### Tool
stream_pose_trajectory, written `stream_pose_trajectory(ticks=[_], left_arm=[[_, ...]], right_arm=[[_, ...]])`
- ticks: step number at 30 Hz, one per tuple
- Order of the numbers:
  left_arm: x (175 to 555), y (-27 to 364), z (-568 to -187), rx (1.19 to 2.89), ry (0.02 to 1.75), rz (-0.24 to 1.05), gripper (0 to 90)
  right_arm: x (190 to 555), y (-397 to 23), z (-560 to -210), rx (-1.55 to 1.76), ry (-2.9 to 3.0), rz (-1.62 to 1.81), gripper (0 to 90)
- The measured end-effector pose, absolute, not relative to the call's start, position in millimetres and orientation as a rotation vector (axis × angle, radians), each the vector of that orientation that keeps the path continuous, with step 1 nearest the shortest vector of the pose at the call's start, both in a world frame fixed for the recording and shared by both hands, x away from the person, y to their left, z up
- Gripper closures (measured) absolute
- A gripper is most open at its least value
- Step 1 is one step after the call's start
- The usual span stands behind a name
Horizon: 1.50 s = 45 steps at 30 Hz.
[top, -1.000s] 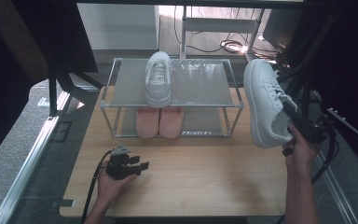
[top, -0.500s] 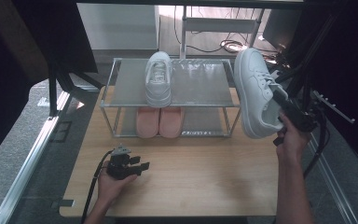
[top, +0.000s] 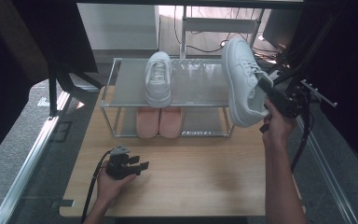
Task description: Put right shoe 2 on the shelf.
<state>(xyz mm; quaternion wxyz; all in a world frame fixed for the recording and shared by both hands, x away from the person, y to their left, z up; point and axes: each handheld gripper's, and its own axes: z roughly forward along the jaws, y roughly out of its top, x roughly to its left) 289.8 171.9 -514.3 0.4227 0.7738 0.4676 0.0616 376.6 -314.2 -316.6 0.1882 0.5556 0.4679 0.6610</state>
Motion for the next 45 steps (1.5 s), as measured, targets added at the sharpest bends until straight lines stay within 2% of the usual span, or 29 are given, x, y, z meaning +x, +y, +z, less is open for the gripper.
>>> stream_pose_trajectory(ticks=[15,32,45], left_arm=[[290,173,-514,1.932,1.167,0.152,46.7],[290,176,-514,1.920,1.169,0.154,46.8],[290,179,-513,1.906,1.168,0.154,46.8]], right_arm=[[406,-271,-302,1.610,1.344,1.808,80.7],[447,-224,-308,1.687,1.377,1.751,80.2],[465,-187,-312,1.731,1.395,1.706,79.5]])
